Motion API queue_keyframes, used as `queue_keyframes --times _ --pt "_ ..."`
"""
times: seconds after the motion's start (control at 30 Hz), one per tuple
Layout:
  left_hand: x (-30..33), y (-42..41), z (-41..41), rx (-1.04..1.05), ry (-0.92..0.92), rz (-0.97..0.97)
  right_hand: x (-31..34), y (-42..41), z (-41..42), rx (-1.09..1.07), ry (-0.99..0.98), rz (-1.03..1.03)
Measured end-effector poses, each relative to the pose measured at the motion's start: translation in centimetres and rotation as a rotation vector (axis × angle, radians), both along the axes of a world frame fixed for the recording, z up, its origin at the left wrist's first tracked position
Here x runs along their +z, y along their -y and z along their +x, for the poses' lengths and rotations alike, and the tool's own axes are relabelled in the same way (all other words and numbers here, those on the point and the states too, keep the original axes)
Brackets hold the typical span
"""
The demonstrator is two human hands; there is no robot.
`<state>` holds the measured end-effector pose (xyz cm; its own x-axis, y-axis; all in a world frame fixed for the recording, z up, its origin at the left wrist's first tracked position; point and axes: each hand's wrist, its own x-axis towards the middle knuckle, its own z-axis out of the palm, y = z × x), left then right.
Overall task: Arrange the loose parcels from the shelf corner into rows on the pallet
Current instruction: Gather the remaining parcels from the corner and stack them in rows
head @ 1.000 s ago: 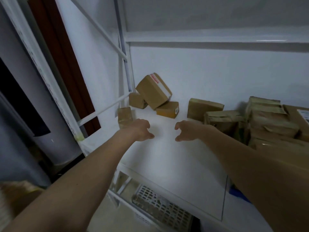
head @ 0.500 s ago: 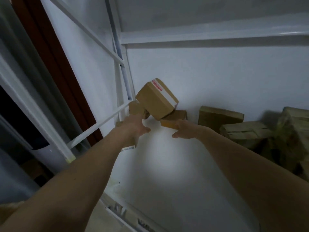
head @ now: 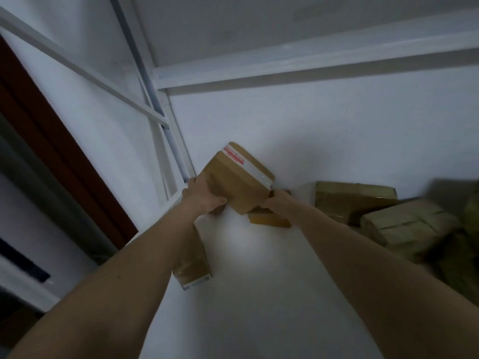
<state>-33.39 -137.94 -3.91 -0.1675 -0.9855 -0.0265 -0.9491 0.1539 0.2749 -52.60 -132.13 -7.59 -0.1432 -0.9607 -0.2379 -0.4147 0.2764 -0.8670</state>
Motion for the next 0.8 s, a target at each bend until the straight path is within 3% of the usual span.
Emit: queue_keyframes --times 0.13,0.27,0.4,0.7,0.8 --pt "0.2 3.3 0.2 -0.081 -0.084 -0.055 -1.0 3.1 0.6 -0.130 0.248 0.029" --pt "-0.4 6.0 0.0 -0.167 -0.293 -0.011 -2.3 5.1 1.1 -0.262 0.455 0.080" --pt "-0.9 7.1 0.1 -0.136 -0.424 -0.014 -3.3 5.9 1.0 -0.343 0.653 0.054" --pt "1.1 4.9 0.4 -0.038 -0.742 -0.181 -0.6 3.9 2.0 -0.407 0.813 -0.061" --pt "1.7 3.3 0.0 -0.013 -0.838 -0.247 1.1 1.7 1.6 -0.414 0.780 -0.118"
